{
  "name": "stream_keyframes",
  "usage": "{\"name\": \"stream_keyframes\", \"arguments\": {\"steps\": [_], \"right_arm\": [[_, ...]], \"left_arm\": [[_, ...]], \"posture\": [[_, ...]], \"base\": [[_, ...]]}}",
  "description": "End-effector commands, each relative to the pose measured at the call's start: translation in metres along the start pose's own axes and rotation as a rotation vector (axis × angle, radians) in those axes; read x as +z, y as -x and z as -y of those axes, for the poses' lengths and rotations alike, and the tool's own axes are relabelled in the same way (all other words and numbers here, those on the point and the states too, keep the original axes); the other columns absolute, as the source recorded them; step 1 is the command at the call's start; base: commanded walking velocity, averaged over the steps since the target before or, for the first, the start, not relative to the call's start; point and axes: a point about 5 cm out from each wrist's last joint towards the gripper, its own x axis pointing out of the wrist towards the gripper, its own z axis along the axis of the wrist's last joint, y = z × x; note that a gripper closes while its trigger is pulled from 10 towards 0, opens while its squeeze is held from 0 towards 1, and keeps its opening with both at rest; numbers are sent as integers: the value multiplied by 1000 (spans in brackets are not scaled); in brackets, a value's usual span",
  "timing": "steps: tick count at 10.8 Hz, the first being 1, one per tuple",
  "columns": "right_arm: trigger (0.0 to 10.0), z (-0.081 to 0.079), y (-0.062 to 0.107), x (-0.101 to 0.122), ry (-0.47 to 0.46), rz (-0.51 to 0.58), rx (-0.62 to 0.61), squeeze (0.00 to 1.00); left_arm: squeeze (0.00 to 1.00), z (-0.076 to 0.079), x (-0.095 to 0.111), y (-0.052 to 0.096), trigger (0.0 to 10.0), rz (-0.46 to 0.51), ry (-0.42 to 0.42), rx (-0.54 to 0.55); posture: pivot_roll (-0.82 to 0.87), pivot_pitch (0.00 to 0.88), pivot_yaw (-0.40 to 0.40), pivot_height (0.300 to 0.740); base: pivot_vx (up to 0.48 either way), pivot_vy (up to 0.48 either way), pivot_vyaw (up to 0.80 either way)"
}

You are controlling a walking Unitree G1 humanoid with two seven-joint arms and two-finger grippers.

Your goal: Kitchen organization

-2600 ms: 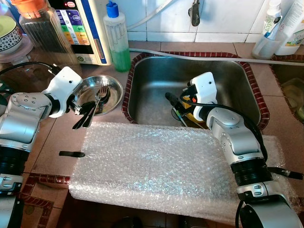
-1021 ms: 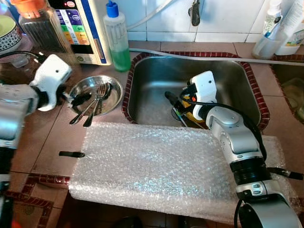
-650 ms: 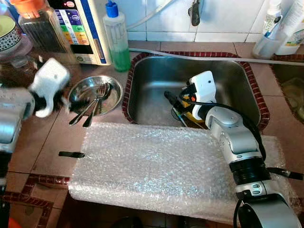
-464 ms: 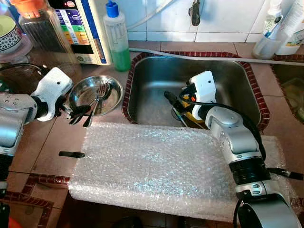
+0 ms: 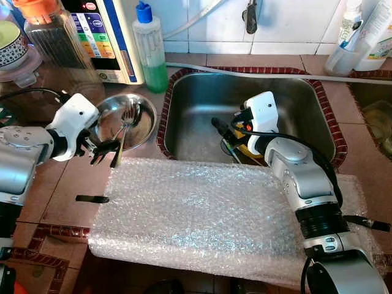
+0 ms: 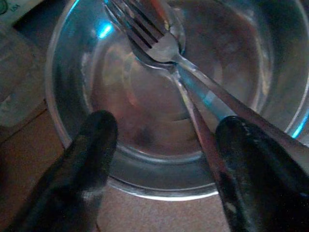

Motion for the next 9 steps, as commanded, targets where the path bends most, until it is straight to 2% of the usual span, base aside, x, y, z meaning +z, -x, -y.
{"name": "stream_keyframes", "arguments": {"steps": [1,2,3,4,5,6,7,9], "right_arm": [[10000,2,0,3,7,3,-5,0],[10000,2,0,3,7,3,-5,0],[10000,2,0,2,7,3,-5,0],[10000,2,-1,3,7,6,-5,0],[10000,2,-1,3,7,6,-5,0],[10000,2,-1,4,7,8,-5,0],[10000,2,-1,4,6,8,-5,0],[10000,0,-1,4,1,9,-5,0]], "left_arm": [[0,2,-1,-2,7490,-23,-22,-1],[0,0,6,-1,10000,-3,-34,12],[0,1,10,-1,9216,11,-34,2],[0,3,10,-2,627,-10,-50,-15],[0,4,9,-3,0,-19,-51,-24],[0,6,7,-6,4510,-35,-43,-38],[0,8,7,-10,10000,-33,-21,-43],[0,13,3,-18,10000,-30,26,-34]], "posture": [[-140,202,83,740],[-140,197,83,740],[-141,195,84,740],[-140,194,85,740],[-140,194,85,740],[-140,196,86,740],[-141,198,88,740],[-142,202,92,740]], "base": [[0,0,0],[0,0,0],[0,0,0],[0,0,0],[0,0,0],[0,0,0],[0,0,0],[0,0,0]]}}
